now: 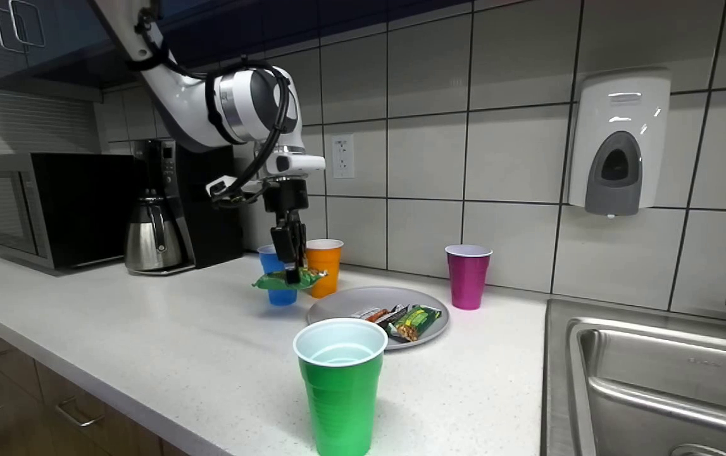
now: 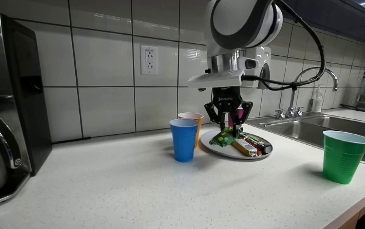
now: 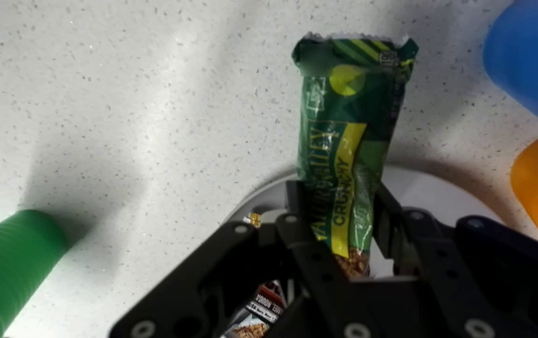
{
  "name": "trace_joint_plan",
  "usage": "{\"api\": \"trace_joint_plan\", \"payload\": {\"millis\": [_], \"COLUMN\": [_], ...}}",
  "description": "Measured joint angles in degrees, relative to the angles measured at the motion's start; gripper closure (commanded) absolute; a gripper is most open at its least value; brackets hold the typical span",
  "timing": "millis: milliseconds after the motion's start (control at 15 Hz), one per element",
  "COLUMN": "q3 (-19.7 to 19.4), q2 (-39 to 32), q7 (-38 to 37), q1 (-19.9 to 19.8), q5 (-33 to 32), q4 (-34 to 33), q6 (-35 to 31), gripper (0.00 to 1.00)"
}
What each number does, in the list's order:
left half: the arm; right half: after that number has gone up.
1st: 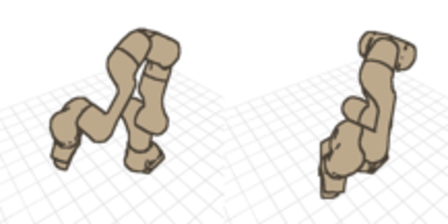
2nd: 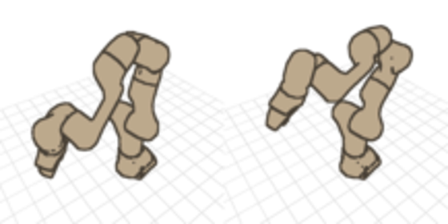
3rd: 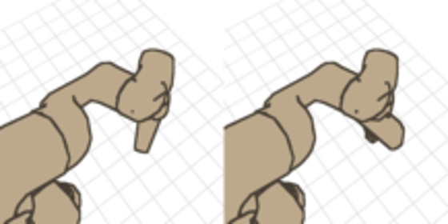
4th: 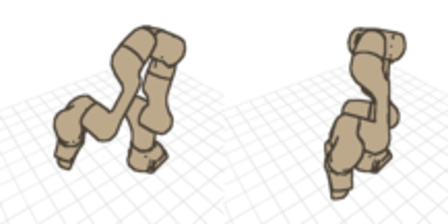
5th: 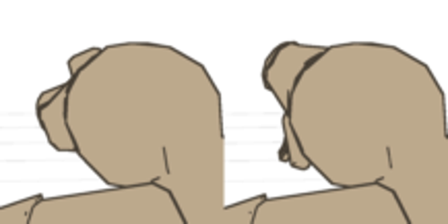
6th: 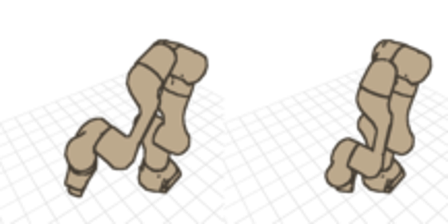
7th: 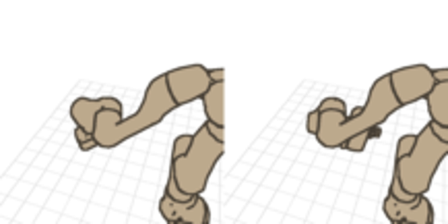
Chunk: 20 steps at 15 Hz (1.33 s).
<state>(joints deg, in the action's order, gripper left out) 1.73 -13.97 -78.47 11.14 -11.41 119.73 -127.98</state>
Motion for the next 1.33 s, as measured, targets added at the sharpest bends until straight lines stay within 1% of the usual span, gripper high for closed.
{"api": "trace_joint_plan", "payload": {"millis": [400,1000,1333], "q3": [-0.7,-2.6,-3.8], "q2": [-3.7,-11.6,-13.9], "q7": [3.0,3.2,3.8], "q1": [0.0,0.0,-0.1], "q5": [0.0,0.0,0.0], "q4": [-4.5,-13.5,-16.1], "q6": [2.5,4.5,4.6], "gripper": [0.88,0.88,0.88]}}
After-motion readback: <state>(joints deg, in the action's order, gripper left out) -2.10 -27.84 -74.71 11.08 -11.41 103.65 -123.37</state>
